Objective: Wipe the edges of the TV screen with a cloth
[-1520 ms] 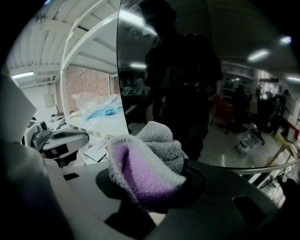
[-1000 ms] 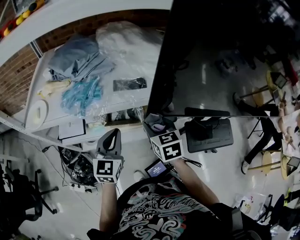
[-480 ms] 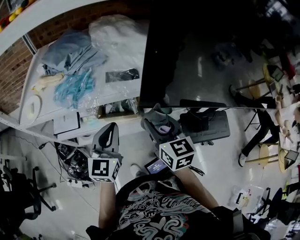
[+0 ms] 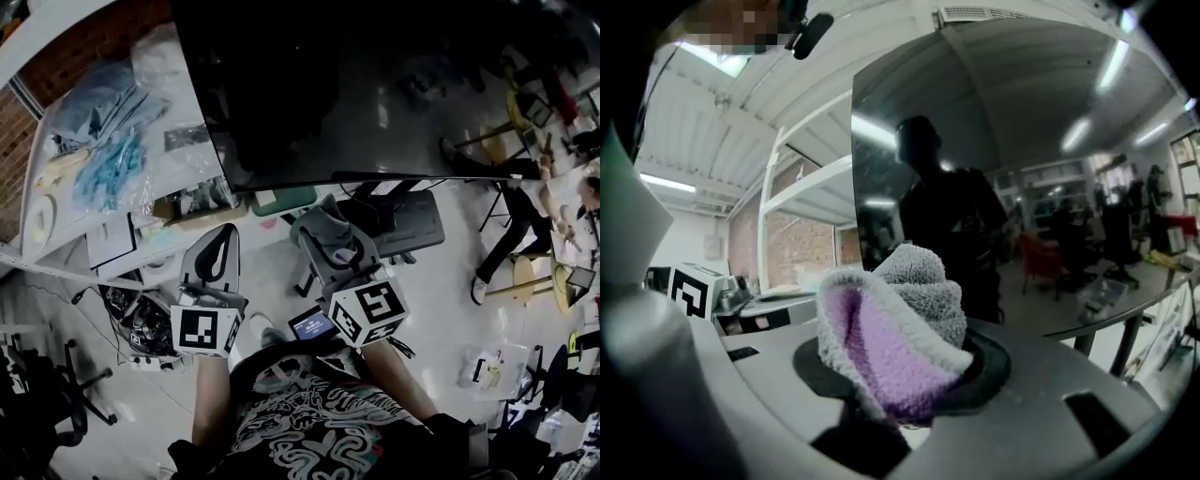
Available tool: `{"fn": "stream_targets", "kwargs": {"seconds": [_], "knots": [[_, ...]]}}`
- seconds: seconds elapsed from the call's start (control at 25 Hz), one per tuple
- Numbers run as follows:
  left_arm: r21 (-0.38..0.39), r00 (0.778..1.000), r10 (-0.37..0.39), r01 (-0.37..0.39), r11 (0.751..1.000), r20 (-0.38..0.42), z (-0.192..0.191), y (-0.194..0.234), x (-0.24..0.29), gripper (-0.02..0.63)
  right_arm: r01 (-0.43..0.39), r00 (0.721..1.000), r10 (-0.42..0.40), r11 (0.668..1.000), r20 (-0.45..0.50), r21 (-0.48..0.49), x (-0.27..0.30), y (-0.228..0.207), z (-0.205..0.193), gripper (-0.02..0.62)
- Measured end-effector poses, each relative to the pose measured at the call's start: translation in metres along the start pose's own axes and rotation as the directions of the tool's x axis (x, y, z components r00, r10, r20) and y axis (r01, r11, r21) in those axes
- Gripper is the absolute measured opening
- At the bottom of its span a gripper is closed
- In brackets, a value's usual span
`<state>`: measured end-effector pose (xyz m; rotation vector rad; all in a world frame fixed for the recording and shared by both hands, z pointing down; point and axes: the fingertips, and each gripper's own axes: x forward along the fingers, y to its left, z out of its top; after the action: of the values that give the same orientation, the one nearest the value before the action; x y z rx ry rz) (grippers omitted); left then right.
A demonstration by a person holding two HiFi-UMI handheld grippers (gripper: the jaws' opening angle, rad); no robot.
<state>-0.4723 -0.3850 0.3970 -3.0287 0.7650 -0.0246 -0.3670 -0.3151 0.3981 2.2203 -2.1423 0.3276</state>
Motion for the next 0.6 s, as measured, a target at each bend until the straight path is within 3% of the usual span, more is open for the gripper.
{"fn": "stream_targets", "kwargs": {"seconds": [0.6], "knots": [[0.026,0.995,0.094,-0.094,0.995,0.025,0.022,-0.086,-0.034,0.018,-0.064,0.998,0.064,0.997,0.019,0.04,-0.105,-0.037,0.003,0.193]]}}
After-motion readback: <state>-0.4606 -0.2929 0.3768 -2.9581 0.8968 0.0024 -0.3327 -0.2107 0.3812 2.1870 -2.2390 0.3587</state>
